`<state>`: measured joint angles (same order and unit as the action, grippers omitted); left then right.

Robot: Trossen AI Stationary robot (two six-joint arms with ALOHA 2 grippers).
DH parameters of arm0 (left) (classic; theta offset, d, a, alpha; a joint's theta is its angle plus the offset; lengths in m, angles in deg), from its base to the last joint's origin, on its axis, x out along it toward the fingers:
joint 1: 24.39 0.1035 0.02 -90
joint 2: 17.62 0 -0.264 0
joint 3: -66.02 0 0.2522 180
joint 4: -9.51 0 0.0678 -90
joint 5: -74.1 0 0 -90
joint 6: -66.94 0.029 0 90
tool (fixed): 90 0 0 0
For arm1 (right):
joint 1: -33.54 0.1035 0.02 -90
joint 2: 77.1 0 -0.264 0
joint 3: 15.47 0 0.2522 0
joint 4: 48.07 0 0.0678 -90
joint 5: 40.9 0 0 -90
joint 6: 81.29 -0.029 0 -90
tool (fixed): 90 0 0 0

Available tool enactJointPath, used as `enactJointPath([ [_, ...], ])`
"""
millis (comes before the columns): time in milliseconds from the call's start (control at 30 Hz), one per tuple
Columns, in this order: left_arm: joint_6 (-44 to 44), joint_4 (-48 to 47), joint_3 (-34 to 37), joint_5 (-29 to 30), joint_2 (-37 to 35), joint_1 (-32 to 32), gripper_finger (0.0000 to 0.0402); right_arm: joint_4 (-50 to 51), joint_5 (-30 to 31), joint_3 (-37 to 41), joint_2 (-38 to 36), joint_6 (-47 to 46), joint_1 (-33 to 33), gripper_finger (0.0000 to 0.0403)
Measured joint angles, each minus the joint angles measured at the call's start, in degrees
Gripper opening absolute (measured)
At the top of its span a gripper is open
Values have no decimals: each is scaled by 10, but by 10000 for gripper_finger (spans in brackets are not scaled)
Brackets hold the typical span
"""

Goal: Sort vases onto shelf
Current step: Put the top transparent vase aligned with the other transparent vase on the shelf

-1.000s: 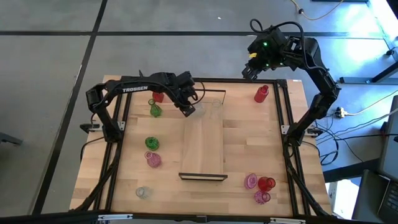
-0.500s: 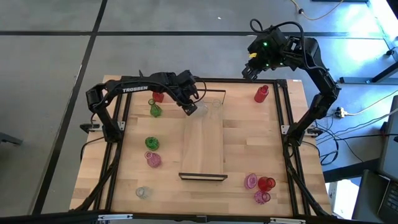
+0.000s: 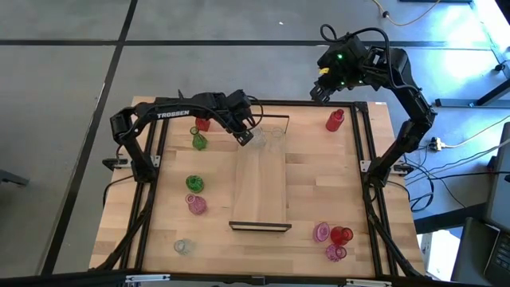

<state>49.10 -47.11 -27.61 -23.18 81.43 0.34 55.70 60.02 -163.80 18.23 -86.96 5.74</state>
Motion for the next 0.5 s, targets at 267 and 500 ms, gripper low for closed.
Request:
enactJointPath([
  [267,3,16,0,3,0,0,0,0,0,0,0,0,0,76],
  [500,3,34,0,-6,0,-1,0,0,0,0,0,0,0,76],
])
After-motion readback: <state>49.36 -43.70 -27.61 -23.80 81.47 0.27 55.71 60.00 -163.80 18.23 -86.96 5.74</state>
